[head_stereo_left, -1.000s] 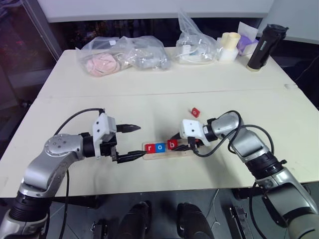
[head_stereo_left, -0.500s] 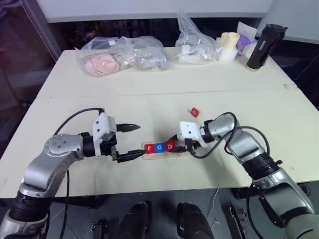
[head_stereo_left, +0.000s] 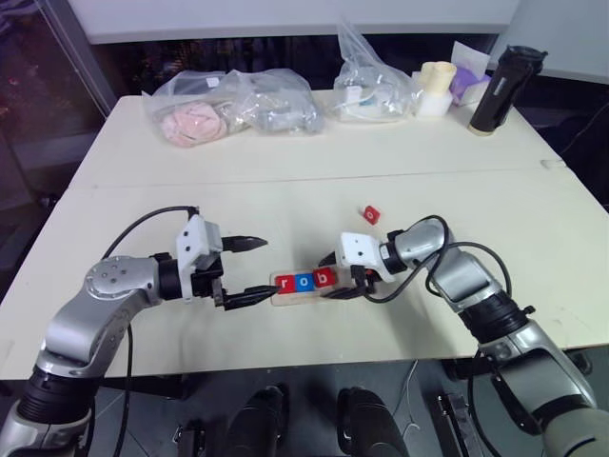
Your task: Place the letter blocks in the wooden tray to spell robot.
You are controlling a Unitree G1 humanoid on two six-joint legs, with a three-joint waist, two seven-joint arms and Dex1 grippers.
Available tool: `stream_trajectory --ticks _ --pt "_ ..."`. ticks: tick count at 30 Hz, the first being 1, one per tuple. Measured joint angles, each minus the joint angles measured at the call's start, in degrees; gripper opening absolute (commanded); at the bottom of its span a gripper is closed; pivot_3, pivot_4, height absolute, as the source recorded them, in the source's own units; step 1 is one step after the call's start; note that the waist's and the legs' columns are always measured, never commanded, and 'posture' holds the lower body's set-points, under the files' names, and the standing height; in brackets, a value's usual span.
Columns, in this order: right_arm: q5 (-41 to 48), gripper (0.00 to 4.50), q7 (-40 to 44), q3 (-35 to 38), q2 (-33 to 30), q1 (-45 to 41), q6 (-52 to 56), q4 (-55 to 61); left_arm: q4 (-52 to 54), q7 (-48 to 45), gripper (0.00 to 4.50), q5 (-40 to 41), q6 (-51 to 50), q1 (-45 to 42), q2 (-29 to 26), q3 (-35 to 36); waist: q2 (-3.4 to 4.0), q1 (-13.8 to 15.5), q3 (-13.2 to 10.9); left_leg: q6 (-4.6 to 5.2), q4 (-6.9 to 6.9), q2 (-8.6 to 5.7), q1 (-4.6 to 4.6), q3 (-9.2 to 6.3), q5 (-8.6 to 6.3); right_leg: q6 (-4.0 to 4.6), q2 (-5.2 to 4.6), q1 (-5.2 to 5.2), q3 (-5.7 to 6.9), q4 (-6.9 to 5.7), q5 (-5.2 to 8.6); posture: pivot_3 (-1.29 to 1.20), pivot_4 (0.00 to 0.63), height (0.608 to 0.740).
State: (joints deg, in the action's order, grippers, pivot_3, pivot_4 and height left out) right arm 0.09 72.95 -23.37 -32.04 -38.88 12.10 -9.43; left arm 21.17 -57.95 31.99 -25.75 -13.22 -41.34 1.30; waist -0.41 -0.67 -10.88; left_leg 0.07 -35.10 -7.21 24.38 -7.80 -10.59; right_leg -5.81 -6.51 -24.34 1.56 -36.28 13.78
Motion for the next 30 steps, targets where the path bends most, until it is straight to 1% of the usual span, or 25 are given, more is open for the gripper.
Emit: stream_trajectory --ticks 6,10,13,15,17,21,25,30 --pt "0.3 4.47 -0.2 0.2 0.0 -0.8 1.2 0.4 0.0 0.1 4.50 0.3 0.0 -0.1 0.0 0.0 0.00 0.0 0.0 -0.01 0.00 0.00 0.00 0.00 0.00 0.00 0.01 0.00 0.00 -0.01 0.00 0.00 0.150 0.738" --pt "1.2 4.47 -2.4 2.5 0.0 -1.2 2.5 1.4 0.0 0.2 4.50 0.6 0.0 -0.2 0.0 0.0 0.00 0.0 0.0 -0.01 0.00 0.00 0.00 0.00 0.00 0.01 0.00 0.00 -0.01 -0.01 -0.01 0.00 0.150 0.738" --pt "1.1 4.47 -8.4 6.0 2.0 -2.6 2.3 0.5 -0.1 0.4 4.50 1.1 -0.1 -0.5 0.0 0.0 0.00 0.0 0.0 -0.03 0.00 0.02 0.00 0.00 0.02 0.04 0.02 -0.02 -0.02 -0.03 -0.02 0.00 0.150 0.738" --pt "0.0 4.47 -13.6 8.0 2.8 -3.8 1.2 -2.1 -0.2 0.5 4.50 1.2 -0.1 -0.8 0.0 0.0 0.01 0.0 0.0 -0.06 0.00 0.03 -0.01 0.00 0.04 0.06 0.05 -0.02 -0.02 -0.03 -0.04 0.00 0.150 0.738" --pt "-1.5 4.47 -15.3 8.2 2.2 -3.6 -0.9 -3.7 -0.3 0.5 4.50 1.2 -0.1 -0.8 0.0 0.0 0.01 0.1 0.0 -0.06 0.01 0.02 -0.01 0.00 0.04 0.07 0.08 -0.03 -0.02 -0.03 -0.04 0.00 0.150 0.738" --pt "-2.9 4.47 -16.6 7.5 2.3 -0.4 -3.5 -4.3 -0.5 0.3 4.50 1.2 -0.2 -0.8 0.0 0.0 0.01 0.0 0.0 -0.05 0.02 0.02 -0.01 0.01 0.04 0.06 0.08 -0.03 -0.03 -0.03 -0.05 0.00 0.150 0.738" --pt "-2.9 4.47 -16.9 7.3 2.7 0.9 -3.1 -3.6 -0.9 -1.0 4.50 1.2 -0.1 -0.8 -1.1 0.1 0.01 -0.2 0.0 -0.08 0.02 0.09 -0.02 0.01 0.06 0.11 0.10 -0.05 -0.04 -0.06 -0.08 0.00 0.150 0.738" --pt "-2.8 4.47 -16.6 6.7 3.3 2.3 -2.4 -0.5 -1.4 -1.5 4.50 1.2 -0.1 -0.8 -1.2 0.1 0.01 -0.1 0.0 -0.09 0.01 0.10 -0.03 0.01 0.06 0.12 0.10 -0.04 -0.04 -0.07 -0.08 0.00 0.150 0.738"
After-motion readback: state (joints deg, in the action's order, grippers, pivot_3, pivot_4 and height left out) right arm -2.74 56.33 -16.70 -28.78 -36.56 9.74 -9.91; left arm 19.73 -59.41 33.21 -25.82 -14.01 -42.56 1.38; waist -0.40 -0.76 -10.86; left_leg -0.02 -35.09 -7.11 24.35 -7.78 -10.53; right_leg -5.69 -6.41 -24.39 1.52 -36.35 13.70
